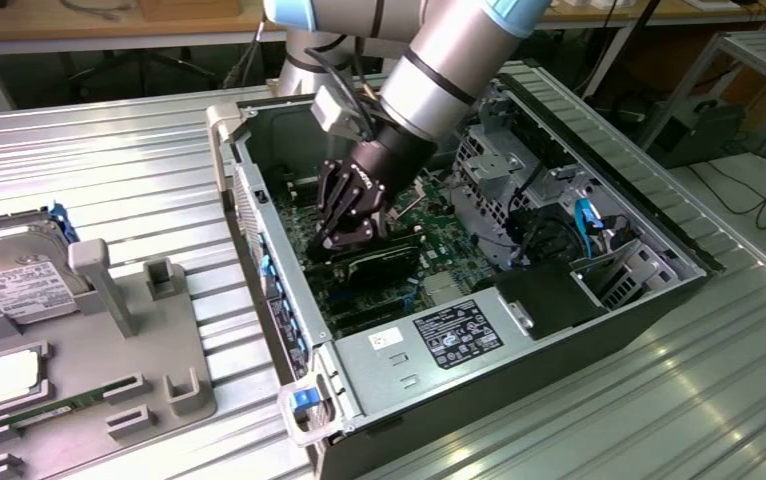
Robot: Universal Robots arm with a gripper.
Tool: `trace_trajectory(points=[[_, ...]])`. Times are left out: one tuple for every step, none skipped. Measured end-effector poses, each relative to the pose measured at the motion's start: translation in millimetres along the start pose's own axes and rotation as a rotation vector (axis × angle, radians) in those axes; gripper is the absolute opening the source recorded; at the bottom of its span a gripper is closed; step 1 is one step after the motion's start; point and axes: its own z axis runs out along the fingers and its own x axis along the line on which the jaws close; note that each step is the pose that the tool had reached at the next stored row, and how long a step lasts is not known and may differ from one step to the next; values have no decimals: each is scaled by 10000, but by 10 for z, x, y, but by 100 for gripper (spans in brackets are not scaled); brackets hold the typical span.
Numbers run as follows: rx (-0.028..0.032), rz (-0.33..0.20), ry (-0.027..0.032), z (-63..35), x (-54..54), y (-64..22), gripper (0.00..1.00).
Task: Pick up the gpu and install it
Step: 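Press down on the gpu until it lock into place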
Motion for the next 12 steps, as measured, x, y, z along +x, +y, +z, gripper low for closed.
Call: trace_trajectory(points=[[46,2,-2,1,-12,-1,11],[89,4,-4,1,-23,-1,11],[211,11,-10,3,-53,-2,11],[266,15,-11,5,-64,-2,11],[300,17,-13,8,-68,-4,11],[308,16,-15,12,-68,-7,11],[307,16,-13,11,-68,-6,11],[307,17,-11,11,-67,-6,11],[307,17,-12,12,-68,-6,11],[308,17,-13,13,-68,-7,11],[308,17,-13,13,-68,-7,11],[307,17,-12,13,-68,-7,11]])
